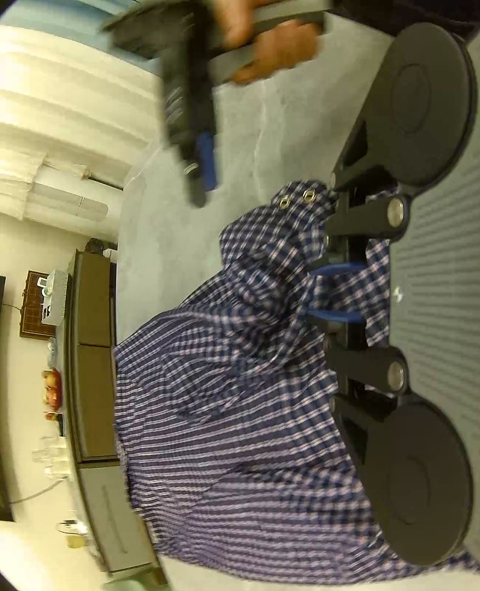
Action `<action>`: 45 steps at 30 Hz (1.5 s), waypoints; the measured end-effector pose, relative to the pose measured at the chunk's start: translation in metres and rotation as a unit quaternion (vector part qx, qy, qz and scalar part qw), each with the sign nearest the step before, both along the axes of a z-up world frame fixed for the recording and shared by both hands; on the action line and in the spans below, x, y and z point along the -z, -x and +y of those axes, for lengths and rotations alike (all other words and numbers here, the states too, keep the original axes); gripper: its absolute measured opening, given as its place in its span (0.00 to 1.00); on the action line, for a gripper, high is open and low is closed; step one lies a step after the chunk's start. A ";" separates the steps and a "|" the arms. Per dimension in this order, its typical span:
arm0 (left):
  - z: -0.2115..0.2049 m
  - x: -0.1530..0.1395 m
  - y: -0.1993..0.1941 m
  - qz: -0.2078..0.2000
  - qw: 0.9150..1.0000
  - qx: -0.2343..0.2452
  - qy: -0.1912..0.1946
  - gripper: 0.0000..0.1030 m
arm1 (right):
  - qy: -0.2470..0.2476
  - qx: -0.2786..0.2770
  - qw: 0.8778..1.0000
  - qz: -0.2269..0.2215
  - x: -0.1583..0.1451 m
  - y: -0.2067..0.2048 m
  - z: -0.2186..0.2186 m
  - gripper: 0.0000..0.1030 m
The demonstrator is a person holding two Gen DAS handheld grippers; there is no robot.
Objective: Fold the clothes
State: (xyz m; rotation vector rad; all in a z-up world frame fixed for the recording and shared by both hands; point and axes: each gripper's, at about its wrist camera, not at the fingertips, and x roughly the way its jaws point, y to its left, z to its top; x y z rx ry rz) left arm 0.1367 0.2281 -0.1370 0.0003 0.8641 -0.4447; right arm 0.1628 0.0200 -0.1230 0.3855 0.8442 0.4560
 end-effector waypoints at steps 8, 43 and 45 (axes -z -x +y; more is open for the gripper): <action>-0.004 0.003 0.013 0.012 1.000 -0.005 0.017 0.40 | 0.054 -0.059 0.997 -0.001 0.033 0.063 0.049 0.05; 0.024 0.042 0.001 0.090 0.990 -0.061 0.091 0.21 | 0.080 0.011 0.997 -0.022 0.030 0.133 0.088 0.25; 0.020 0.042 0.010 0.073 0.994 -0.062 0.047 0.20 | 0.135 -0.003 0.990 -0.028 0.038 0.138 0.098 0.19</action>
